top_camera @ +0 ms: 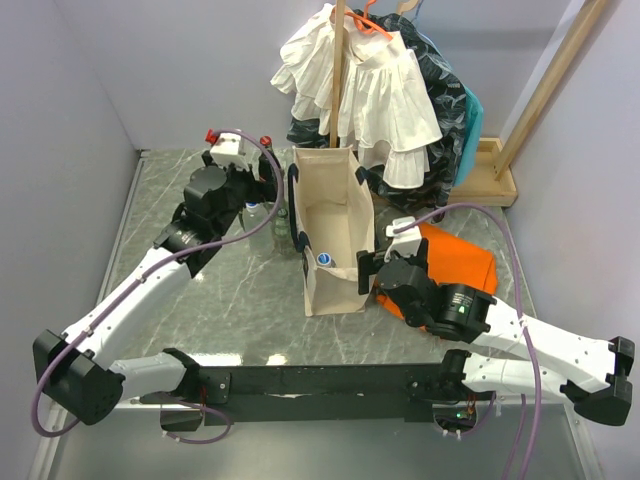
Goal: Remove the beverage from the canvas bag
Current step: Place the drink at the center of the board, then adjust the drink in the canvas bag.
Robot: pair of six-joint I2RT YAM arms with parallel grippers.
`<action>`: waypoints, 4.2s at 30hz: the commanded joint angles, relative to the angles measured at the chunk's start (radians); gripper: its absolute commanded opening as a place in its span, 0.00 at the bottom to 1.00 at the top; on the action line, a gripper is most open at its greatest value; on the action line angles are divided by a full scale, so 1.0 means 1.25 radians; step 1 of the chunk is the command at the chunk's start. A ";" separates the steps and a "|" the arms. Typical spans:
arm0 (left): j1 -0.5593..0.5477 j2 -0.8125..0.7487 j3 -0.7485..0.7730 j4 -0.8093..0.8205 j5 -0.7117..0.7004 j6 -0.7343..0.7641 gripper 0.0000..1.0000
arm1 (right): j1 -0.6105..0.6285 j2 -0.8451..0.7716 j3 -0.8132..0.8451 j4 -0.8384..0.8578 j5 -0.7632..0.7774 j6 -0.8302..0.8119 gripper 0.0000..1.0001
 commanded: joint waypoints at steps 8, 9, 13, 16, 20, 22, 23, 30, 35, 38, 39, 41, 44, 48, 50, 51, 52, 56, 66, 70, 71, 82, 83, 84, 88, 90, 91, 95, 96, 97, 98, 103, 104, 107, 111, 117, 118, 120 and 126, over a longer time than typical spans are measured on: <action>-0.015 0.010 0.147 -0.098 0.229 0.013 0.96 | -0.001 -0.032 -0.026 -0.008 -0.143 -0.062 1.00; -0.022 0.015 0.157 -0.112 0.240 0.014 0.96 | -0.001 -0.033 -0.028 -0.012 -0.153 -0.067 1.00; -0.053 0.046 0.210 -0.149 0.259 0.024 0.97 | -0.001 -0.027 -0.034 -0.006 -0.166 -0.080 1.00; -0.091 0.095 0.259 -0.196 0.275 0.045 0.97 | -0.001 -0.012 -0.034 -0.001 -0.171 -0.088 1.00; -0.140 0.157 0.333 -0.277 0.254 0.086 0.97 | -0.001 0.002 -0.034 -0.001 -0.162 -0.085 1.00; -0.157 0.179 0.368 -0.313 0.246 0.096 0.96 | 0.000 0.006 -0.033 -0.006 -0.160 -0.084 1.00; -0.162 0.196 0.379 -0.345 0.241 0.105 0.95 | 0.000 0.006 -0.033 -0.006 -0.158 -0.083 1.00; -0.187 0.215 0.430 -0.446 0.245 0.127 0.93 | -0.001 -0.003 -0.038 -0.006 -0.151 -0.079 1.00; -0.192 0.237 0.477 -0.559 0.258 0.141 0.94 | -0.001 0.001 -0.032 -0.007 -0.143 -0.079 1.00; -0.200 0.243 0.484 -0.609 0.269 0.142 0.93 | -0.001 0.010 -0.026 -0.006 -0.141 -0.079 1.00; -0.204 0.243 0.471 -0.613 0.272 0.141 0.93 | -0.002 0.012 -0.024 -0.006 -0.141 -0.079 1.00; -0.206 0.236 0.452 -0.616 0.291 0.141 0.92 | -0.001 0.018 -0.018 -0.007 -0.141 -0.079 1.00; -0.215 0.226 0.427 -0.617 0.304 0.138 0.91 | -0.001 0.020 -0.016 -0.011 -0.140 -0.078 1.00; -0.231 0.207 0.405 -0.612 0.320 0.143 0.92 | -0.001 0.015 -0.017 -0.008 -0.137 -0.077 1.00; -0.236 0.201 0.403 -0.608 0.330 0.144 0.92 | -0.002 0.012 -0.019 -0.008 -0.137 -0.077 1.00; -0.240 0.200 0.399 -0.608 0.340 0.145 0.92 | -0.001 0.013 -0.018 -0.010 -0.136 -0.075 1.00; -0.242 0.200 0.398 -0.608 0.345 0.147 0.93 | -0.003 0.016 -0.017 -0.010 -0.137 -0.074 1.00; -0.257 0.218 0.408 -0.634 0.356 0.150 0.92 | -0.001 0.018 -0.013 -0.013 -0.136 -0.074 1.00; -0.287 0.248 0.379 -0.705 0.325 0.163 0.88 | 0.000 0.015 -0.018 -0.017 -0.122 -0.072 1.00; -0.291 0.250 0.366 -0.700 0.323 0.158 0.88 | -0.001 0.015 -0.024 -0.013 -0.122 -0.070 1.00; -0.294 0.253 0.361 -0.699 0.324 0.157 0.88 | -0.001 0.013 -0.024 -0.013 -0.122 -0.069 1.00; -0.302 0.286 0.324 -0.666 0.275 0.128 0.83 | -0.001 0.011 -0.031 -0.013 -0.119 -0.065 1.00; -0.303 0.291 0.322 -0.667 0.274 0.128 0.82 | -0.001 0.011 -0.031 -0.013 -0.119 -0.065 1.00; -0.303 0.298 0.319 -0.663 0.266 0.125 0.82 | -0.001 0.012 -0.031 -0.013 -0.119 -0.063 1.00; -0.308 0.304 0.307 -0.638 0.248 0.116 0.80 | -0.001 0.012 -0.035 -0.007 -0.119 -0.064 1.00; -0.309 0.308 0.301 -0.635 0.244 0.115 0.77 | -0.002 0.015 -0.035 -0.010 -0.117 -0.062 1.00; -0.311 0.309 0.297 -0.635 0.233 0.115 0.76 | -0.001 0.015 -0.035 -0.010 -0.115 -0.064 1.00; -0.311 0.318 0.304 -0.652 0.217 0.117 0.67 | -0.001 0.017 -0.034 -0.008 -0.115 -0.067 1.00; -0.311 0.318 0.307 -0.654 0.215 0.117 0.66 | -0.002 0.017 -0.035 -0.007 -0.115 -0.067 1.00; -0.312 0.318 0.308 -0.658 0.210 0.118 0.65 | -0.001 0.018 -0.034 -0.007 -0.115 -0.067 1.00; -0.311 0.315 0.308 -0.660 0.209 0.120 0.65 | -0.001 0.019 -0.033 -0.006 -0.116 -0.065 1.00; -0.311 0.326 0.320 -0.673 0.196 0.118 0.65 | -0.002 0.021 -0.033 -0.007 -0.116 -0.064 1.00; -0.311 0.330 0.324 -0.678 0.189 0.116 0.65 | -0.001 0.022 -0.032 -0.008 -0.116 -0.064 1.00; -0.312 0.334 0.352 -0.684 0.190 0.109 0.65 | -0.002 0.021 -0.031 -0.007 -0.114 -0.067 1.00; -0.311 0.310 0.382 -0.665 0.190 0.105 0.76 | -0.001 0.016 -0.032 -0.008 -0.115 -0.065 1.00; -0.311 0.332 0.444 -0.718 0.190 0.111 0.69 | -0.001 0.015 -0.034 -0.013 -0.120 -0.059 1.00; -0.312 0.337 0.452 -0.738 0.189 0.112 0.68 | -0.001 0.011 -0.035 -0.013 -0.120 -0.059 1.00; -0.312 0.347 0.448 -0.750 0.190 0.115 0.67 | -0.001 0.008 -0.037 -0.015 -0.119 -0.059 1.00; -0.312 0.348 0.421 -0.752 0.190 0.115 0.67 | -0.001 0.001 -0.039 -0.015 -0.119 -0.059 1.00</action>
